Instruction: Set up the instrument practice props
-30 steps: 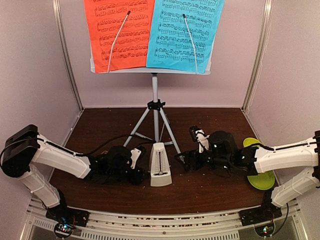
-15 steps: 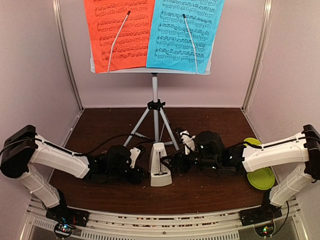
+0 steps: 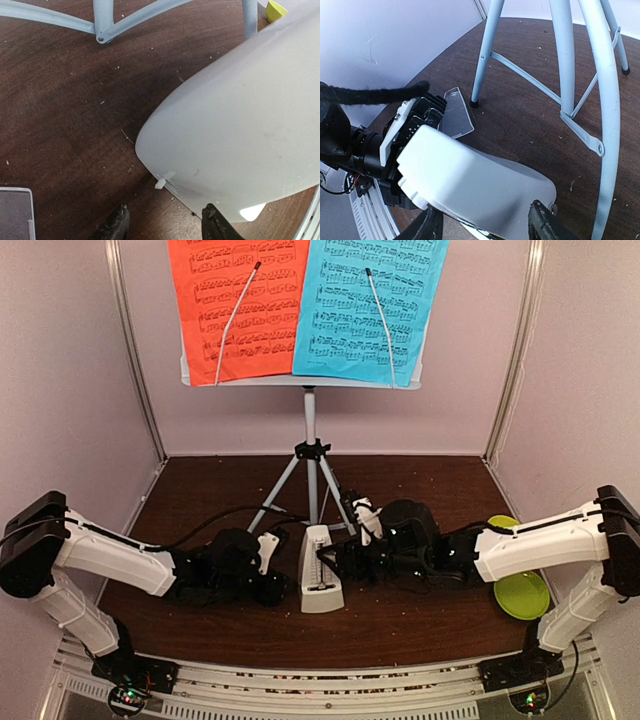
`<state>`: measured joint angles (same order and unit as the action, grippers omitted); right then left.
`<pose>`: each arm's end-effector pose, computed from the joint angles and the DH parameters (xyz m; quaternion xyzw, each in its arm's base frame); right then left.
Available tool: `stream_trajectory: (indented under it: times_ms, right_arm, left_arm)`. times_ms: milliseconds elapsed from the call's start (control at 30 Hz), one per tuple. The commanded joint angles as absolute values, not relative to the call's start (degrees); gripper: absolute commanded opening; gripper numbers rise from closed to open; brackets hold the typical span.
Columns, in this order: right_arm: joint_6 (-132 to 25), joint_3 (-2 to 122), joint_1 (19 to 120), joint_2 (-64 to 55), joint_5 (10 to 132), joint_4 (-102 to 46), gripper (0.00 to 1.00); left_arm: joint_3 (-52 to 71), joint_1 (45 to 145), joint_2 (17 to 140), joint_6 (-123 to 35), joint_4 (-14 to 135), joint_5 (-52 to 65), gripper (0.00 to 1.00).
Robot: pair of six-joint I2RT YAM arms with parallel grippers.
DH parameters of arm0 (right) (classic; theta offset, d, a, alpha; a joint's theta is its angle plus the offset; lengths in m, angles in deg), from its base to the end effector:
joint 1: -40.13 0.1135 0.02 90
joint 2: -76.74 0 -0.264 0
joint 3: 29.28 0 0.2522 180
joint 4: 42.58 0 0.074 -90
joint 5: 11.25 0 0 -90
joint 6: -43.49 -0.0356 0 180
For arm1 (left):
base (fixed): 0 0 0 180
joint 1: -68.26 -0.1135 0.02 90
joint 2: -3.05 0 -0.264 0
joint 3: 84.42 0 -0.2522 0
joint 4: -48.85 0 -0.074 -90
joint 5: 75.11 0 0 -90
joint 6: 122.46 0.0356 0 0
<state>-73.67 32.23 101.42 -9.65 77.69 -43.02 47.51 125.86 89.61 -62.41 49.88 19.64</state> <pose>0.1589 0.2915 0.2255 -0.2515 0.8022 0.3832 0.3825 0.1557 -0.2399 0.1504 0.1988 0.8818 -0.2677 0.3336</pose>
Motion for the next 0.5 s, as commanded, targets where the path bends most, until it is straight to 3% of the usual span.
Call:
stream_trajectory:
  times_ms: [0,200,467]
  right_arm:
    - [-74.1,33.4,101.6,-9.9,80.3,-42.9,0.56]
    - [-74.3,31.0,101.6,-7.9,78.9,-44.1,0.42]
    - [-74.7,28.3,101.6,-5.9,78.0,-45.2,0.35]
  left_arm:
    - [46.6,126.2,87.7,-61.6,49.8,20.8,0.51]
    - [46.9,126.2,87.0,-60.9,50.5,21.6,0.51]
    - [46.7,126.2,86.0,-60.4,51.5,22.5,0.51]
